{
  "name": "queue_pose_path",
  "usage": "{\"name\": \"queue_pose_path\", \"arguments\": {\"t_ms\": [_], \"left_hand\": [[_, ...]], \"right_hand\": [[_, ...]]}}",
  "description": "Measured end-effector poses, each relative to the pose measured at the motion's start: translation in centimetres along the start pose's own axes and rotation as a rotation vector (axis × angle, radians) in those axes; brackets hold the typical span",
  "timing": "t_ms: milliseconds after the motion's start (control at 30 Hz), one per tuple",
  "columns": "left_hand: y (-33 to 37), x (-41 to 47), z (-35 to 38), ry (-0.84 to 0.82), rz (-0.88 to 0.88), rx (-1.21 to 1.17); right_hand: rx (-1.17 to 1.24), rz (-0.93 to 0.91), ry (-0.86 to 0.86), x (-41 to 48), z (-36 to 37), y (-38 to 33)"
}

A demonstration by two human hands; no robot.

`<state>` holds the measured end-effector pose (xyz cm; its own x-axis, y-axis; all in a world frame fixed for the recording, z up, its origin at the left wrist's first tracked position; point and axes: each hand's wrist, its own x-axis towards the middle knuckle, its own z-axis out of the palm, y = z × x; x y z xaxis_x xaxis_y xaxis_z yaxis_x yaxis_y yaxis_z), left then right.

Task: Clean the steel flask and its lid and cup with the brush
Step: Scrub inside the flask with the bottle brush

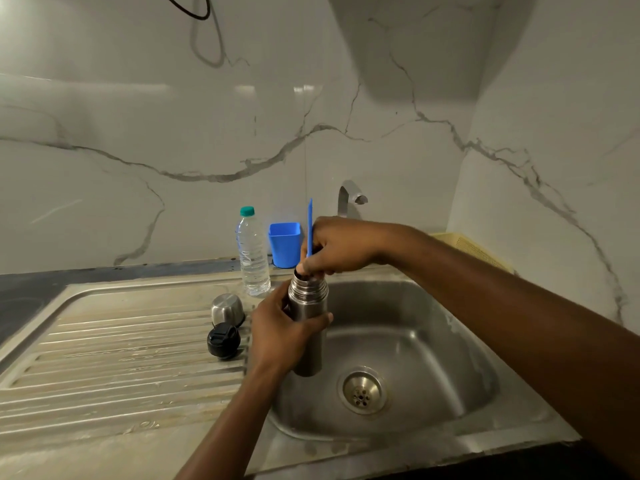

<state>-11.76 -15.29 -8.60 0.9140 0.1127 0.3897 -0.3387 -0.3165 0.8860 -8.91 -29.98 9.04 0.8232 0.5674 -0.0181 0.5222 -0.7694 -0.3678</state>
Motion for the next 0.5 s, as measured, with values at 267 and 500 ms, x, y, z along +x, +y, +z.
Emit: {"name": "queue_pose_path", "arguments": {"t_ms": [267,500], "left_hand": [[-0.1,0.1,-0.2,-0.011,-0.008,0.0],[0.1,0.2,-0.1,0.017,0.012,-0.017]], "right_hand": [[0.182,0.026,0.124,-0.6,-3.1,-0.2],[0.001,0.034,0.046,0.0,-0.3,-0.1]]}}
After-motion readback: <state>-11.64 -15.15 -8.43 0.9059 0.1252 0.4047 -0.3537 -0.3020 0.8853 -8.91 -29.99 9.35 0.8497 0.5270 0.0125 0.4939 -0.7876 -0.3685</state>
